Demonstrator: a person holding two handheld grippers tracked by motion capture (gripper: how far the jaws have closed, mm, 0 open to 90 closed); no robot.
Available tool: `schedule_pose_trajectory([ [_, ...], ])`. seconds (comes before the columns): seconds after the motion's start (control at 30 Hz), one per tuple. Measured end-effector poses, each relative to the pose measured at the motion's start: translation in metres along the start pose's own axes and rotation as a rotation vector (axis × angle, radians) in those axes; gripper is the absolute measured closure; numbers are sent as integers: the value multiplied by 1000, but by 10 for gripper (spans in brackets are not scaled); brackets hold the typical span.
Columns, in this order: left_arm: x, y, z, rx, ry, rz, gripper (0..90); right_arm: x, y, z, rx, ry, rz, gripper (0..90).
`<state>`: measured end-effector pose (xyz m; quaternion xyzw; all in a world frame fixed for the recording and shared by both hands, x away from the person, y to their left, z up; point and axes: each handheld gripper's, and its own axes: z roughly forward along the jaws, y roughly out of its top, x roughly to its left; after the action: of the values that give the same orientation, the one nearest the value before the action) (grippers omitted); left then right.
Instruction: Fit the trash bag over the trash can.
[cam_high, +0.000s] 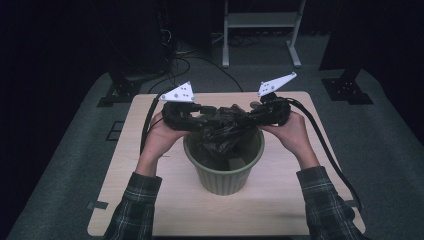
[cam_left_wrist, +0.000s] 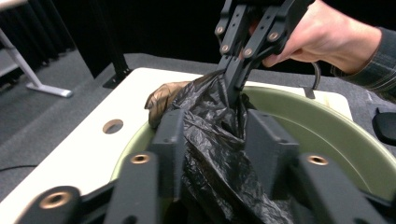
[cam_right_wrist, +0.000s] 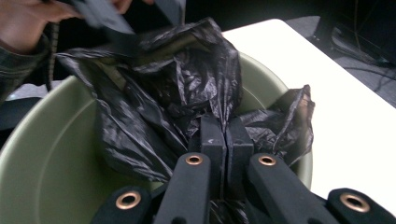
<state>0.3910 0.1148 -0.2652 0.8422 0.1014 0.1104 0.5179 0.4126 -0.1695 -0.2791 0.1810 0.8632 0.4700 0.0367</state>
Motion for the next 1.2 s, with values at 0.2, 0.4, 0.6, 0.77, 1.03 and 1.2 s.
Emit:
schedule_pose_trajectory([
  [0.2, 0, -3, 3, 46, -14, -3, 898, 0, 2, -3, -4, -26, 9, 718],
  [0.4, 4, -8, -1, 31, 21, -30, 898, 5, 5, -24, -41, -69, 9, 627],
  [0.6, 5, -9, -1, 21, 33, -41, 898, 13, 7, -36, -89, -34, 0, 645],
  [0.77, 2, -7, 1, 16, 19, -36, 898, 19, 10, -16, -64, 38, 3, 633],
  [1.03, 0, -8, -4, 0, 9, -31, 898, 22, 13, 25, -24, 103, 12, 600],
  [1.2, -1, -10, -5, -1, 1, -31, 898, 23, 16, 35, -22, 125, 12, 608],
])
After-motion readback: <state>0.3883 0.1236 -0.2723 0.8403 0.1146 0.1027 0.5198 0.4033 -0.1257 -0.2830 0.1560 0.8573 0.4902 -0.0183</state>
